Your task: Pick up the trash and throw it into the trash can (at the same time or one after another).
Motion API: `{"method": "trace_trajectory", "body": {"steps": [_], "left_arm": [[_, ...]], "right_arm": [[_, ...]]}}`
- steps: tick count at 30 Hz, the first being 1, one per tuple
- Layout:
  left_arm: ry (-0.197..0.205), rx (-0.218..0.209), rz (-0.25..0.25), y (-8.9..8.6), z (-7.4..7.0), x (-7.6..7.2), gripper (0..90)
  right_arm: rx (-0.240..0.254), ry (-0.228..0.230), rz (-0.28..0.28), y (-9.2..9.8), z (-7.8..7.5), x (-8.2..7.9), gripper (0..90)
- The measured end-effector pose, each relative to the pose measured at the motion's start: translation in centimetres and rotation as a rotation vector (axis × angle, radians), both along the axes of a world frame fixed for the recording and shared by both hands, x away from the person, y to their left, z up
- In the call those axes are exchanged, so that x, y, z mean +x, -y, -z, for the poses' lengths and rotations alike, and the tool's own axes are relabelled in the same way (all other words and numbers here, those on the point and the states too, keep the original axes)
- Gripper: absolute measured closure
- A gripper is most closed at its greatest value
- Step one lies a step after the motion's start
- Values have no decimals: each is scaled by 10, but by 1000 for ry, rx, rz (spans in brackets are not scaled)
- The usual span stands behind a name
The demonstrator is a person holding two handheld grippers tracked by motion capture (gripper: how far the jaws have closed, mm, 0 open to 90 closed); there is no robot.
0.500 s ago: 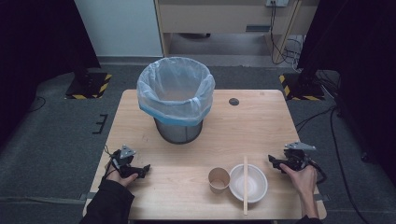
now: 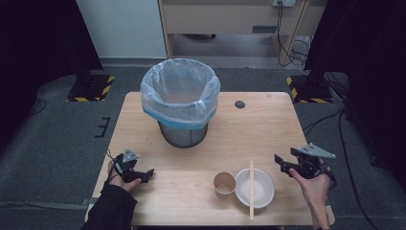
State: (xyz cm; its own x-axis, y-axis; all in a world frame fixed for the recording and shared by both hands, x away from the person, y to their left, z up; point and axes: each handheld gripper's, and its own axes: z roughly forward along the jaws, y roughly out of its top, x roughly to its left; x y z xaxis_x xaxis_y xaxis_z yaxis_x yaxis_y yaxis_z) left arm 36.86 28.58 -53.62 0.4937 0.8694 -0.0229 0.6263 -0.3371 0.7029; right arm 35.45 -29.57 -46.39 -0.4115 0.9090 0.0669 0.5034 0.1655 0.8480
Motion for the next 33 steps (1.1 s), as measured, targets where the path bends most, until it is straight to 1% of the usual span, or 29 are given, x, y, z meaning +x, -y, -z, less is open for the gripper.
{"method": "trace_trajectory", "body": {"steps": [2, 3, 5, 6, 8, 12, 15, 19, 22, 23, 27, 30, 31, 33], "left_arm": [[0, 11, 1, 1, 0, 0, 0], [2, 20, 5, 2, 0, 0, 0], [1, 18, 20, 2, 0, -1, 0], [1, 19, 22, 3, 0, -1, 0], [1, 19, 23, 3, 0, -1, 0], [1, 20, 22, 3, 0, -1, 0], [0, 21, 27, 4, 0, -2, 0], [0, 21, 28, 4, 0, -2, 0], [0, 20, 29, 4, 0, -2, 0], [1, 20, 29, 4, 0, -2, 0], [0, 20, 31, 5, 0, -2, 0], [1, 20, 32, 5, 0, -2, 0], [1, 20, 32, 5, 0, -2, 0], [0, 21, 32, 5, 0, -2, 0]], "right_arm": [[2, 4, -22, -7, -4, -5, 273], [-4, 11, -31, -10, -5, -7, 275], [-18, 16, -44, -17, -6, -12, 275], [-16, 16, -54, -20, -7, -14, 275], [-11, 12, -72, -26, -5, -19, 275], [-19, 13, -117, -36, -2, -28, 272], [2, 15, -137, -42, 0, -31, 271], [-11, 7, -167, -49, 4, -33, 276], [-14, -3, -183, -53, 6, -35, 281], [-20, -17, -197, -56, 9, -36, 297], [-5, -33, -197, -60, 11, -38, 326], [-8, -44, -202, -62, 13, -39, 335], [-28, -66, -209, -64, 16, -40, 341], [-38, -70, -213, -65, 18, -40, 344]]}}
